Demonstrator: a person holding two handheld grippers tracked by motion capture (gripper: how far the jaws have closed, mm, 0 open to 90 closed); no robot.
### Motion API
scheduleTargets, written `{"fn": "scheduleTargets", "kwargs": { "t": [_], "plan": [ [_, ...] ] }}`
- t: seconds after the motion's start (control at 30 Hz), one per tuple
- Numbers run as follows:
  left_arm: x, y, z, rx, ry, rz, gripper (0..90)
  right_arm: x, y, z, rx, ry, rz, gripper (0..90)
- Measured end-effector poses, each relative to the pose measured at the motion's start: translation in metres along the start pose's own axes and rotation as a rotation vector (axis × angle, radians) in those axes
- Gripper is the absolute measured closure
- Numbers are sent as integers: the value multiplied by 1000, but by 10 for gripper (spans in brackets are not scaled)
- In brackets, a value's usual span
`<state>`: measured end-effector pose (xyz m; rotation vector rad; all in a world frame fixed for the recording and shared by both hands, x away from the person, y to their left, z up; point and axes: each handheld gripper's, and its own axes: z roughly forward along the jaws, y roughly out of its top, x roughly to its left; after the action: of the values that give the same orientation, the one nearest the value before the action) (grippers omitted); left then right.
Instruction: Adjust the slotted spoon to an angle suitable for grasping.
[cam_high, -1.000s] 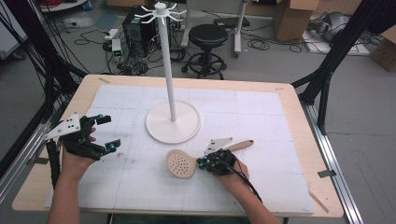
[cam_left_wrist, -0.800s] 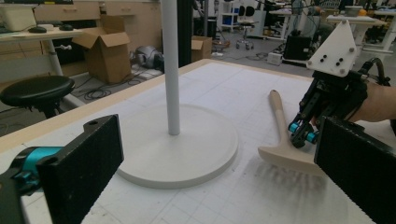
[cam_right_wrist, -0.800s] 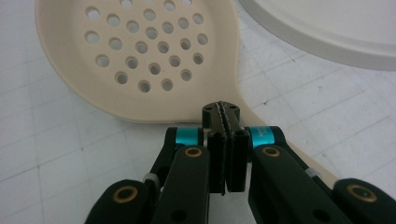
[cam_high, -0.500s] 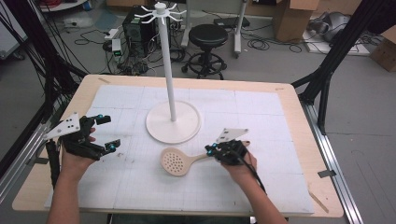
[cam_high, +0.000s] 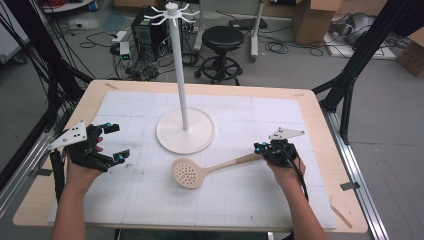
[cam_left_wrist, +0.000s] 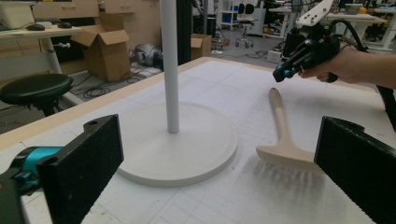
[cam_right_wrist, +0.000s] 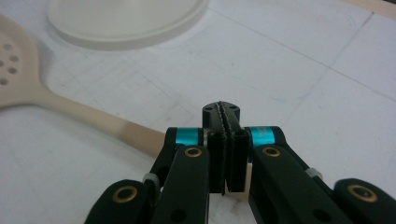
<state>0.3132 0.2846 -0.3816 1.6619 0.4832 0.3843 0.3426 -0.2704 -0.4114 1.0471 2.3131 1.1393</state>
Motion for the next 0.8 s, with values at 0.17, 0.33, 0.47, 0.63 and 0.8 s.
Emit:
{"fn": "scheduleTargets", "kwargs": {
  "t": [0.17,0.33,0.47,0.63,0.8],
  "plan": [
    [0,0,1,-1,-2,-1,19,-7,-3,5,15,-21,19,899],
    [0,0,0,-2,-1,-1,19,-11,-6,13,56,-36,23,899],
    [0,0,0,0,-2,0,18,-14,-9,19,83,-39,14,899],
    [0,0,-1,-5,-2,2,19,-13,-10,17,91,-40,23,899],
    [0,0,-1,-5,0,0,19,-6,-15,9,100,-28,10,900]
  ]
}}
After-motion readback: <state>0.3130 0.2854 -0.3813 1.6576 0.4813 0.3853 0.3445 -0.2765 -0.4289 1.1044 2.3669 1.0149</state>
